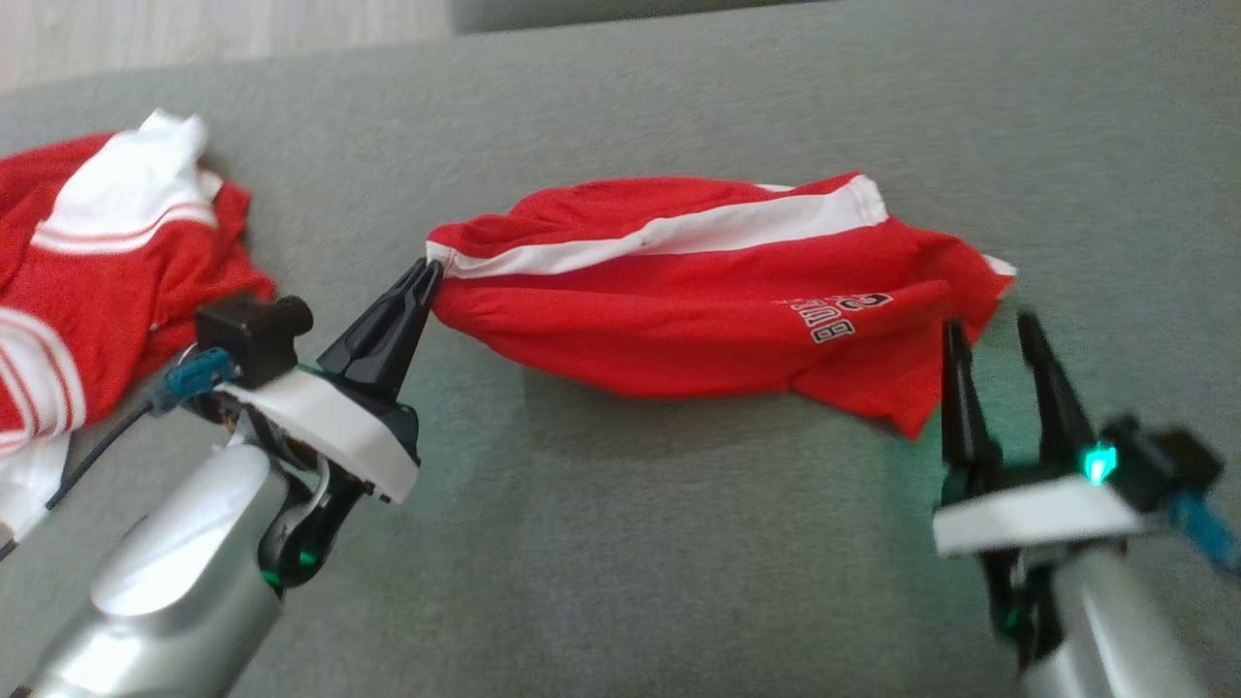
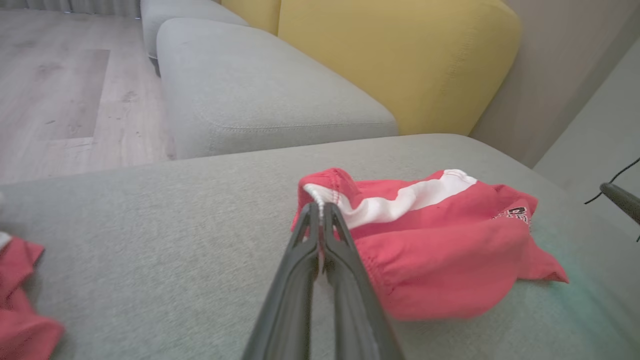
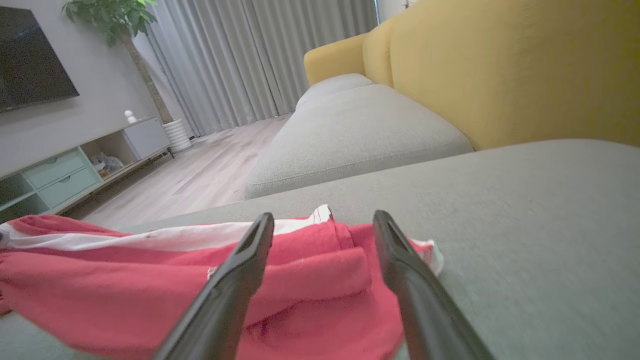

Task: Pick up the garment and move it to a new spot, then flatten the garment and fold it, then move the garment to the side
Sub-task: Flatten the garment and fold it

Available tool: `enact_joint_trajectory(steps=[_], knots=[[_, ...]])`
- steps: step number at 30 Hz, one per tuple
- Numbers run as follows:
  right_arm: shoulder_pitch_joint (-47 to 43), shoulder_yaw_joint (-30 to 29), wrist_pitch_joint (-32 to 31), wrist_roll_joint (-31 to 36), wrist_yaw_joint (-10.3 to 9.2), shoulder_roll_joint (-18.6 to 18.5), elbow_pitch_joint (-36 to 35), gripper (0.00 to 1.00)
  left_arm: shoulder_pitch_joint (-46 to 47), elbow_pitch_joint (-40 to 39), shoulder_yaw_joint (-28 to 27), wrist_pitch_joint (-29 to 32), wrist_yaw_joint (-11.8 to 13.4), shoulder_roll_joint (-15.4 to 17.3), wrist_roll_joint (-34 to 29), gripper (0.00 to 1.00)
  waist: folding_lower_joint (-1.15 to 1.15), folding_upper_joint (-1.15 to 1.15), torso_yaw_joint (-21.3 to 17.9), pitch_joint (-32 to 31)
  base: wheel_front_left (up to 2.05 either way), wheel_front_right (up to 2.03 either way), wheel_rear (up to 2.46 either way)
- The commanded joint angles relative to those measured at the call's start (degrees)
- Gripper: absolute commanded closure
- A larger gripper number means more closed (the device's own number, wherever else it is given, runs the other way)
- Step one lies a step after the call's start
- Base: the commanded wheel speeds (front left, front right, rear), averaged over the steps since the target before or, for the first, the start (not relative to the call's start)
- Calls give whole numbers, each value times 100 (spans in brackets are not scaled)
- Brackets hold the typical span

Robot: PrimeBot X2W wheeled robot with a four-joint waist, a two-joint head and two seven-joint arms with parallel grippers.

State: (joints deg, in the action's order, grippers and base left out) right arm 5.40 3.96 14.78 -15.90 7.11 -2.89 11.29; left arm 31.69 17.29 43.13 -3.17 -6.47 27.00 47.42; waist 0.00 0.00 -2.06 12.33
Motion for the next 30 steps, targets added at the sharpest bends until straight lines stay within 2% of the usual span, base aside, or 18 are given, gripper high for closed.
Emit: enact_joint_trajectory(steps=[1, 5, 8, 10, 14, 18, 21, 26, 30], knots=[[407, 160, 22, 35, 37, -180, -58, 0, 271, -153, -272, -67, 39, 262, -30, 100, 0, 0, 221, 210, 0, 0, 0], [1207, 468, 22, -39, 37, -827, 728, 0, 407, -63, -219, -154, 32, 249, -175, 100, 0, 0, 482, 344, 0, 0, 0], [1730, 1006, -152, -523, 37, -1270, 1382, 0, 525, 54, -146, -202, 14, 167, -246, 100, 0, 0, 672, 378, 0, 0, 0], [2025, 1394, -280, -984, 37, -1529, 1562, 0, 586, 133, -99, -238, -2, 105, -265, 100, 0, 0, 770, 398, 0, 0, 0], [2411, 2173, -650, -2026, 37, -1934, 1627, 0, 680, 285, -9, -334, -31, -25, -277, 100, 0, 0, 909, 435, 0, 0, 0], [2674, 2813, -1275, -2949, 37, -2303, 1656, 0, 741, 392, 95, -405, -53, -125, -281, 100, 0, 0, 1003, 468, 0, 0, 0], [2870, 3183, -1602, -3337, 37, -2556, 1720, 0, 792, 458, 168, -442, -67, -193, -264, 100, 0, 0, 1076, 485, 0, 0, 0], [3123, 3565, -1835, -3989, 37, -2759, 1759, 0, 871, 552, 263, -517, -83, -262, -208, 100, 0, 0, 1162, 500, 0, 0, 0], [3275, 3867, -2047, -4310, 37, -2924, 1840, 13, 937, 638, 351, -560, -92, -305, -155, 100, 0, 0, 1217, 500, 0, 0, 0]])
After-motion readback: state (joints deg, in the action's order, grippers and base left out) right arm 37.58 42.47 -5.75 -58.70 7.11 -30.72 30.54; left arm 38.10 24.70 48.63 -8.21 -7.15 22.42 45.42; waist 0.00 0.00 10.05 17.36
